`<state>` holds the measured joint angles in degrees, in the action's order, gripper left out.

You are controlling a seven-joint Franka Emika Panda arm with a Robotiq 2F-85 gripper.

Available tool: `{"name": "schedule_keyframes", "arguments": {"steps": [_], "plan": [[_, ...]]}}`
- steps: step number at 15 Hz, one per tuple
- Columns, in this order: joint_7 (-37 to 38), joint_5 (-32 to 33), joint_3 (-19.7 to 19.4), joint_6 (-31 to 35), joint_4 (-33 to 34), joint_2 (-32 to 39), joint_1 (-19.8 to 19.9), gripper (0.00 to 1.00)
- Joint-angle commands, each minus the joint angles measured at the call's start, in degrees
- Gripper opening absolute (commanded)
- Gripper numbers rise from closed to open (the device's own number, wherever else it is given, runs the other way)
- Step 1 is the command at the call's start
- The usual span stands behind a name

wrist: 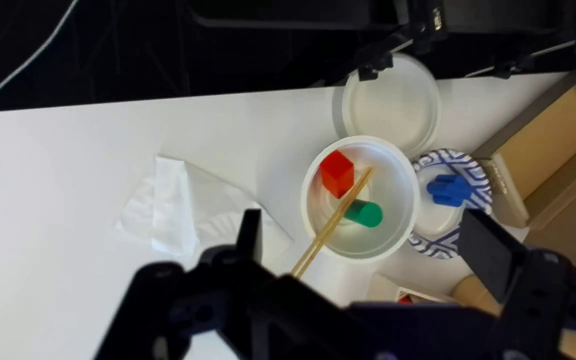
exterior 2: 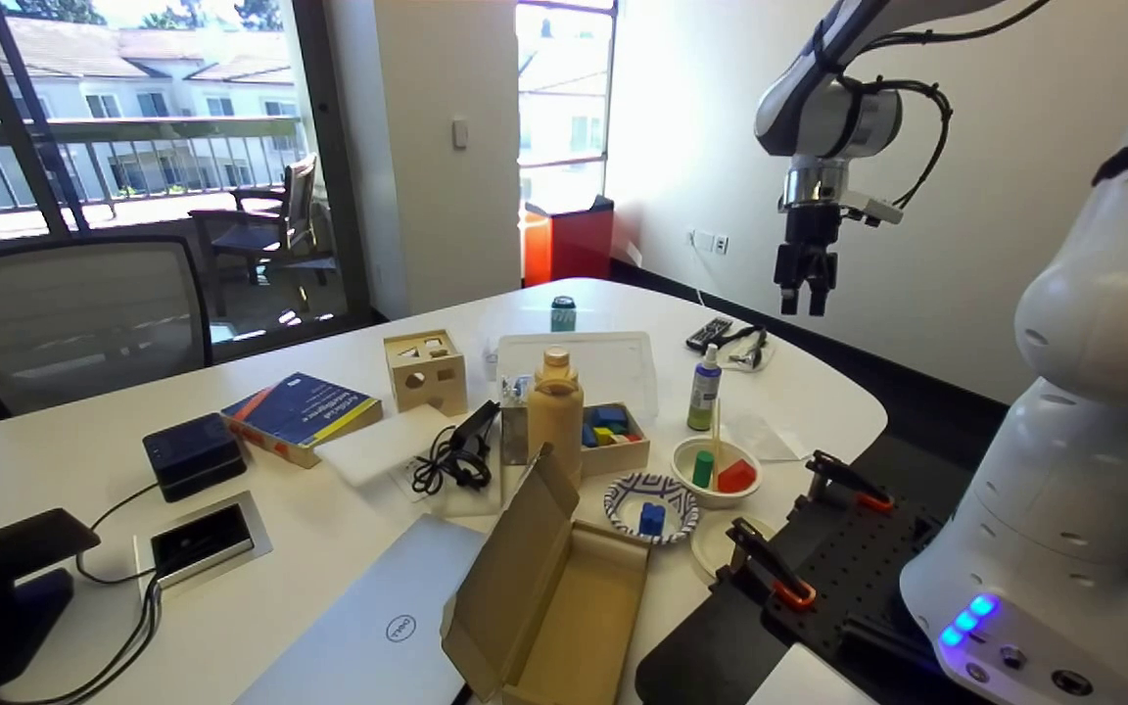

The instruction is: Fold the napkin on the right

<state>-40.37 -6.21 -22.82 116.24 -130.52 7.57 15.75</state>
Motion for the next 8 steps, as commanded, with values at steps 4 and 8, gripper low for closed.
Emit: {"name": "schedule_keyframes", "arguments": {"steps": [4, 8], "plan": [[-2.8, -10.8, 6.8, 18.0, 0.5, 15.0, 8.1, 1.0], [-1.5, -12.9, 10.7, 25.0, 2.0, 21.9, 12.5, 1.0]]}}
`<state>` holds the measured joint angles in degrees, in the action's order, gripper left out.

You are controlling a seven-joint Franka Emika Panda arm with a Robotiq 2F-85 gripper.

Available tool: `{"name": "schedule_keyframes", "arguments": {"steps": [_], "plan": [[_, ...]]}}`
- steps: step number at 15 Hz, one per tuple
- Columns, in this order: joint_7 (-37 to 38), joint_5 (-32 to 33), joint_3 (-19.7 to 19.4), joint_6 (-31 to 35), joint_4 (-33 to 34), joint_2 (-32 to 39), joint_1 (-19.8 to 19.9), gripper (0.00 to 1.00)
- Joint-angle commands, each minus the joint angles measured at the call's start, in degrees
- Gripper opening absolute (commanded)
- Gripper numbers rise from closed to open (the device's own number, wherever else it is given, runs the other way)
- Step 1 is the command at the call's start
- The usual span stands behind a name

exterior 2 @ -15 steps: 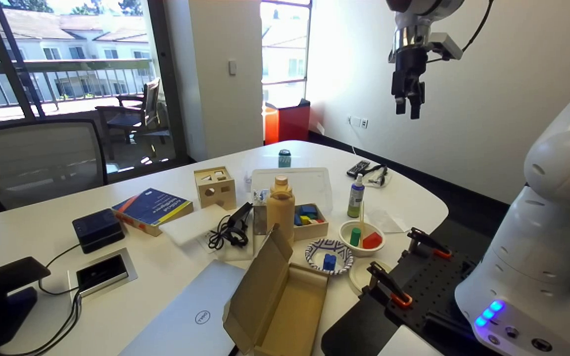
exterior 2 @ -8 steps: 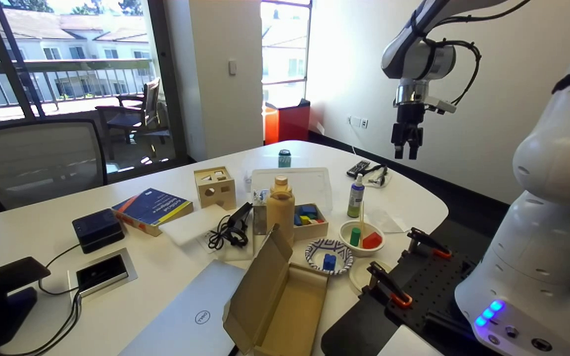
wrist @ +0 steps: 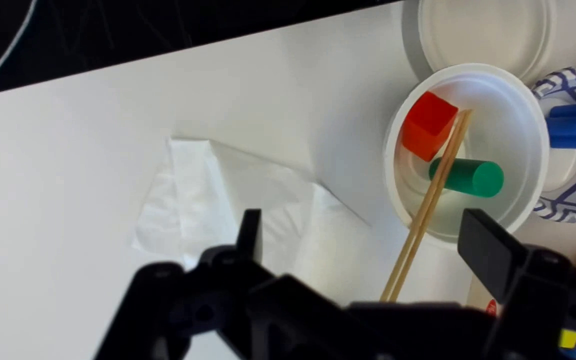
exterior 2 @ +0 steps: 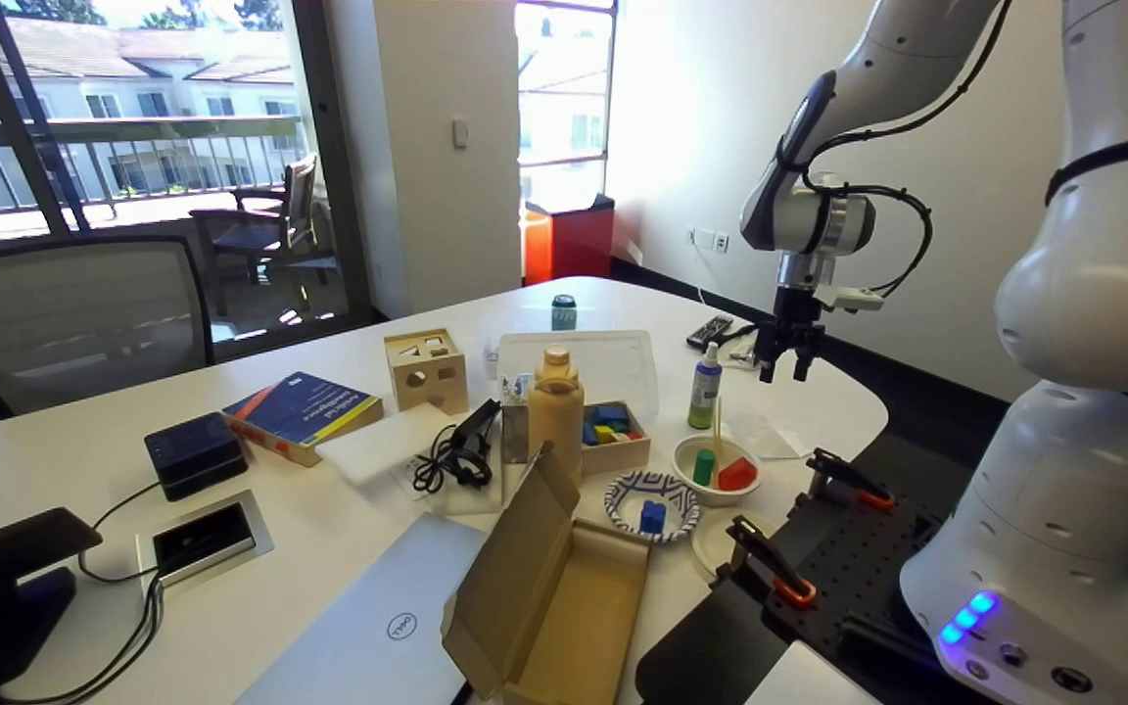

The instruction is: Fold the napkin on the right

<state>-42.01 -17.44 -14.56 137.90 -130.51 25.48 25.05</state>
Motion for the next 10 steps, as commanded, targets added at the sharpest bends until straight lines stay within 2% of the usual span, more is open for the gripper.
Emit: {"name": "schedule_keyframes", "arguments": {"steps": [1, 5, 10], "plan": [[0.5, -1.7, 3.1, 4.8, 2.5, 5.4, 4.2, 1.0], [1.6, -2.7, 6.1, 8.6, 6.3, 11.1, 8.6, 1.0], [5.1, -1.5, 8.8, 8.6, 12.6, 17.8, 12.1, 1.0]]}}
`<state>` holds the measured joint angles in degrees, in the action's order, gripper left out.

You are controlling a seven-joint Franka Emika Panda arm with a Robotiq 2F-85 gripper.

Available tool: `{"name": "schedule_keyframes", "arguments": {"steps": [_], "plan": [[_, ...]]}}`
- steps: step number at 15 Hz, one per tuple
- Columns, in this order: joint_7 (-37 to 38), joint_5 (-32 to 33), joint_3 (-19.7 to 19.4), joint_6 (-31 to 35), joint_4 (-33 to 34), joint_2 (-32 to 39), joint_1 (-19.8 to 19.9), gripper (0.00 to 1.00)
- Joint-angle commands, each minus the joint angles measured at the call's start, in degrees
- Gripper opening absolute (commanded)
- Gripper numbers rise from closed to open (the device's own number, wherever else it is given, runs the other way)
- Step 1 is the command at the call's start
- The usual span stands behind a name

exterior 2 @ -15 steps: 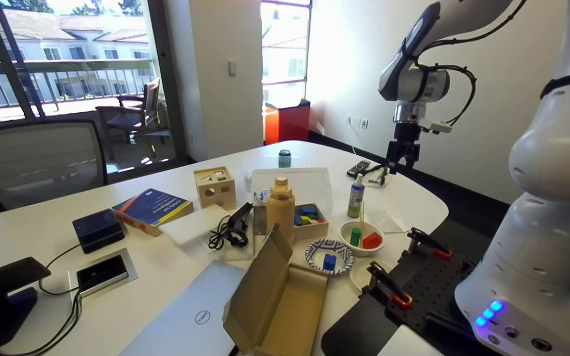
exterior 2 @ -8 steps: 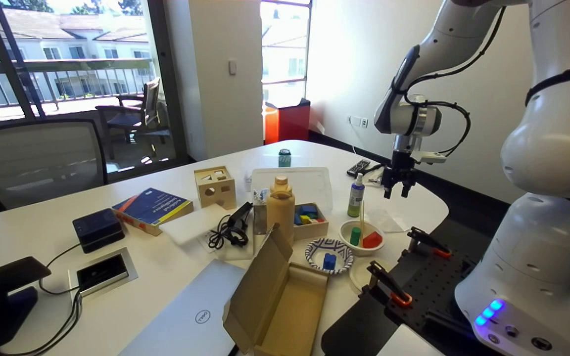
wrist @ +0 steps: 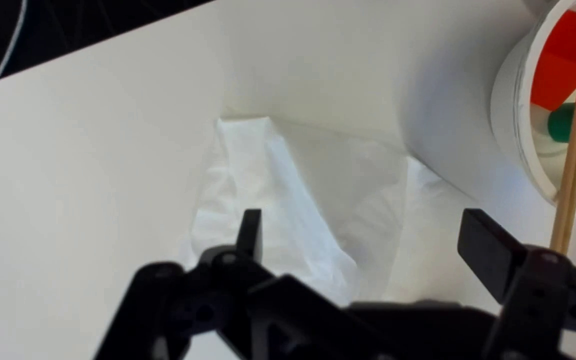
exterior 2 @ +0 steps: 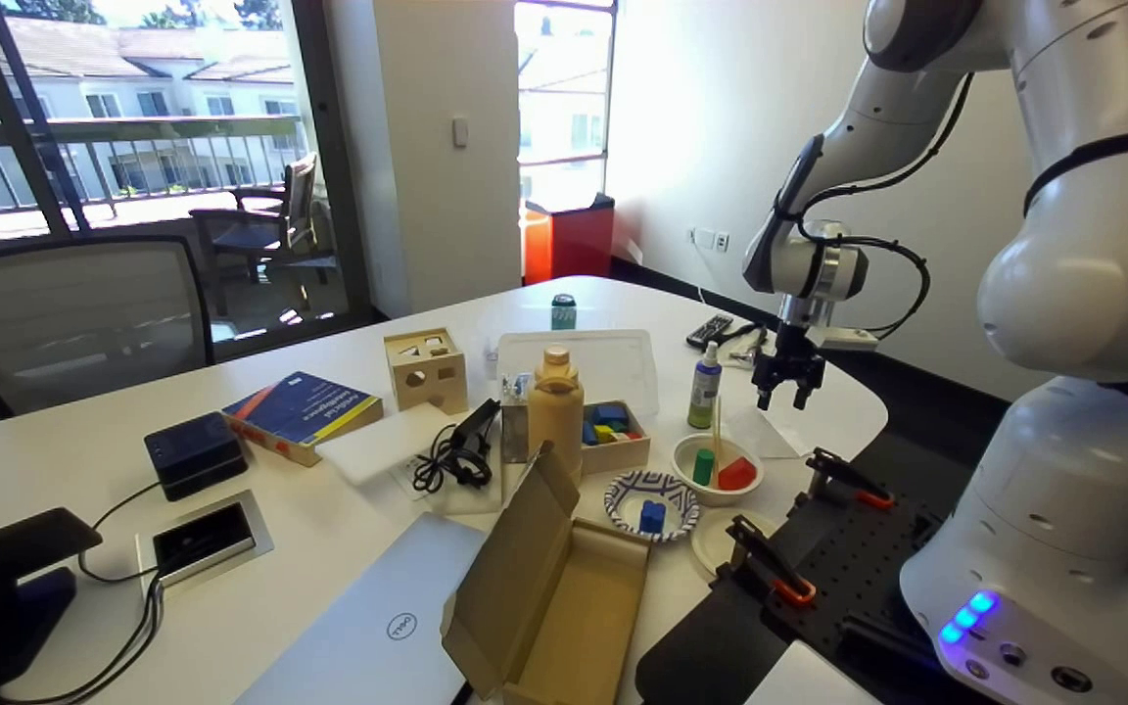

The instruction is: Fold the napkin on the right

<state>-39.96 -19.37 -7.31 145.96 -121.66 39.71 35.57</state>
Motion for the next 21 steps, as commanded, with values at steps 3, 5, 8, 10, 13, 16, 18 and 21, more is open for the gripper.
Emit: {"name": "schedule_keyframes", "arguments": {"steps": [3, 5, 8, 10, 13, 16, 18, 21], "plan": [[5.7, 1.3, 2.4, 0.2, 6.4, 6.5, 2.1, 1.0], [7.4, 1.7, 2.9, -0.4, 7.5, 7.5, 2.5, 1.0], [9.7, 2.6, 3.1, -0.5, 8.8, 9.0, 2.4, 1.0], [10.9, 3.2, 3.1, -0.6, 9.4, 9.7, 2.4, 0.99], [12.3, 4.1, 3.3, -0.8, 9.9, 10.7, 2.5, 0.69], [13.2, 4.6, 3.5, -1.0, 10.1, 11.1, 2.5, 0.43], [13.3, 4.7, 3.6, -1.3, 10.2, 11.0, 2.7, 0.3], [13.1, 4.6, 3.7, -1.7, 10.1, 10.2, 2.9, 0.06]]}}
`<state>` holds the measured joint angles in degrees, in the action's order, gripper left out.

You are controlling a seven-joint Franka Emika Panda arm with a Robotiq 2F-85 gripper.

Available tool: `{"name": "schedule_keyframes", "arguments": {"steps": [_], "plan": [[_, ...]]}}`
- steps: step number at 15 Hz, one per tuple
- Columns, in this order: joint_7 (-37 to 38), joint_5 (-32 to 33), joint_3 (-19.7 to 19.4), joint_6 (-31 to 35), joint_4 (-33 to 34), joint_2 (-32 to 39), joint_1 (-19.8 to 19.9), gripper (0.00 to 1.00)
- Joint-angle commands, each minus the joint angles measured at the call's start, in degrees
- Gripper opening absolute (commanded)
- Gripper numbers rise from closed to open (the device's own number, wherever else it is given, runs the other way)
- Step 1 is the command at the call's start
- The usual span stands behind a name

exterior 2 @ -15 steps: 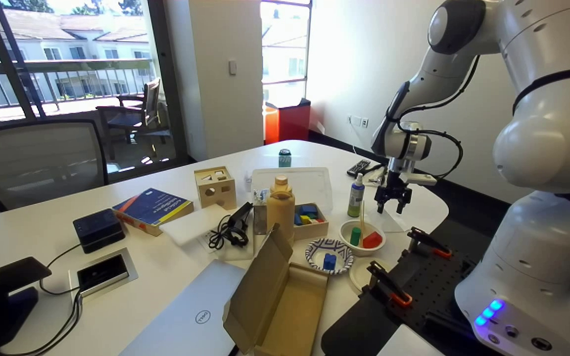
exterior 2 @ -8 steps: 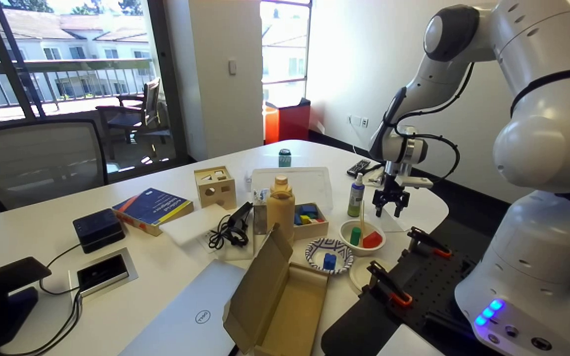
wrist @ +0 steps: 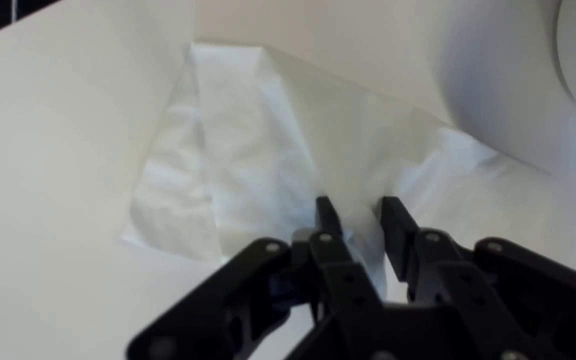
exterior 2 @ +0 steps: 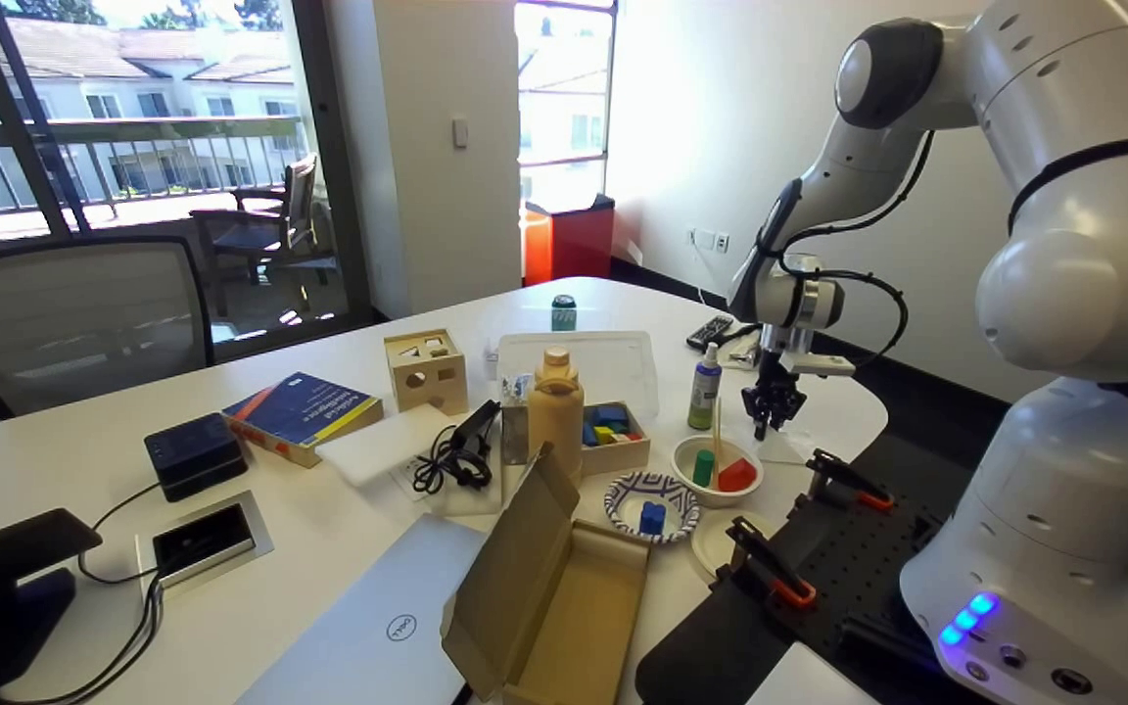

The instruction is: Fold the napkin on the right

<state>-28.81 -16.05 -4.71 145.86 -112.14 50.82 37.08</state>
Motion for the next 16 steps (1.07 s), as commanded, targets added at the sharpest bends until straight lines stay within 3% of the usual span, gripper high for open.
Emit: {"name": "schedule_keyframes", "arguments": {"steps": [1, 10, 14, 16], "plan": [[1.8, 1.1, 1.2, -1.9, 0.4, -1.4, 1.7, 0.01], [-0.3, -1.5, 4.8, -7.4, -3.7, -10.9, 6.6, 0.0], [-4.6, -9.8, 9.1, -14.7, -5.3, -16.1, 11.4, 0.0], [-6.0, -13.6, 9.4, -19.3, -5.5, -18.2, 12.4, 0.0]]}}
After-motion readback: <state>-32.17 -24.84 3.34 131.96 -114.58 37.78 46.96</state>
